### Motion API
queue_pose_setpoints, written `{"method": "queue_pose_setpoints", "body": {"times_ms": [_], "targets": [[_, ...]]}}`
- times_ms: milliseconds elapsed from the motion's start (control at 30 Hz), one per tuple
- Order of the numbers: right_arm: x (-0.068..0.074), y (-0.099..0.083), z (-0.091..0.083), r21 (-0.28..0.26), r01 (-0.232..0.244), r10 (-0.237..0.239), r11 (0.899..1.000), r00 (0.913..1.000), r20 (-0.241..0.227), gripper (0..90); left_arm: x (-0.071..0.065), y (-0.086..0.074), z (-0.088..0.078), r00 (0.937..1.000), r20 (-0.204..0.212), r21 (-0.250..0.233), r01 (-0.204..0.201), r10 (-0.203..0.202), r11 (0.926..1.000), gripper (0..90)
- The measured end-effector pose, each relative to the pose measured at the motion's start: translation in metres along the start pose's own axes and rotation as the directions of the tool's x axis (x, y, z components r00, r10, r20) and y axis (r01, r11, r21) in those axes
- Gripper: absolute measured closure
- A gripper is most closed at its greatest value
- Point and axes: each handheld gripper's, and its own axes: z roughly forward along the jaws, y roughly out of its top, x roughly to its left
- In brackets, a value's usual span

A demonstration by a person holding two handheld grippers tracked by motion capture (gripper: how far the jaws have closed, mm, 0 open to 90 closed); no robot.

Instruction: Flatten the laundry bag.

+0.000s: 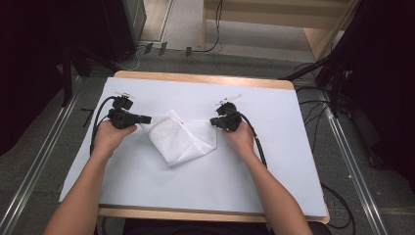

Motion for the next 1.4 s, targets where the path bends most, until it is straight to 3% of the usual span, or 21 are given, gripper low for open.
{"method": "queue_pose_setpoints", "body": {"times_ms": [267, 533, 767, 867, 933, 1033, 1100, 1167, 1300, 1400], "targets": [[-0.024, -0.008, -0.028, -0.032, -0.046, 0.048, 0.998, 0.9975, 0.051, 90.0, -0.001, -0.002, -0.007, 0.9999, -0.01, -0.049, 0.011, -0.011, 0.9987, 90.0], [-0.048, -0.028, -0.054, -0.068, -0.1, 0.106, 0.993, 0.9898, 0.095, 90.0, -0.008, -0.005, -0.011, 0.9999, -0.015, -0.076, 0.004, -0.006, 0.9971, 90.0], [-0.068, -0.047, -0.072, -0.08, -0.139, 0.149, 0.987, 0.9784, 0.143, 90.0, -0.018, -0.01, -0.009, 0.9997, 0.026, -0.058, -0.001, 0.002, 0.9983, 90.0], [-0.077, -0.056, -0.074, -0.083, -0.177, 0.188, 0.981, 0.9716, 0.144, 90.0, -0.032, -0.014, -0.002, 0.9984, 0.053, -0.021, -0.019, 0.02, 0.9996, 90.0], [-0.079, -0.059, -0.072, -0.075, -0.19, 0.2, 0.979, 0.9684, 0.149, 89.9, -0.039, -0.017, 0.003, 0.9974, 0.062, 0.005, -0.036, 0.036, 0.9993, 89.8], [-0.08, -0.061, -0.072, -0.08, -0.197, 0.207, 0.977, 0.9671, 0.148, 87.9, -0.04, -0.019, 0.004, 0.9962, 0.077, 0.006, -0.042, 0.041, 0.9991, 86.3], [-0.08, -0.061, -0.073, -0.098, -0.213, 0.225, 0.972, 0.9638, 0.143, 79.8, -0.039, -0.019, 0.001, 0.9935, 0.109, -0.012, -0.032, 0.033, 0.9994, 78.4], [-0.08, -0.059, -0.077, -0.115, -0.214, 0.228, 0.97, 0.9661, 0.122, 75.3, -0.039, -0.02, -0.004, 0.9919, 0.118, -0.037, -0.043, 0.047, 0.9984, 72.9], [-0.072, -0.054, -0.087, -0.154, -0.168, 0.19, 0.974, 0.9714, 0.143, 72.0, -0.036, -0.019, -0.013, 0.9915, 0.118, -0.056, -0.048, 0.054, 0.9973, 66.5], [-0.066, -0.049, -0.092, -0.175, -0.159, 0.181, 0.972, 0.9762, 0.119, 77.4, -0.031, -0.017, -0.015, 0.9931, 0.108, -0.065, -0.037, 0.044, 0.9972, 66.9]]}}
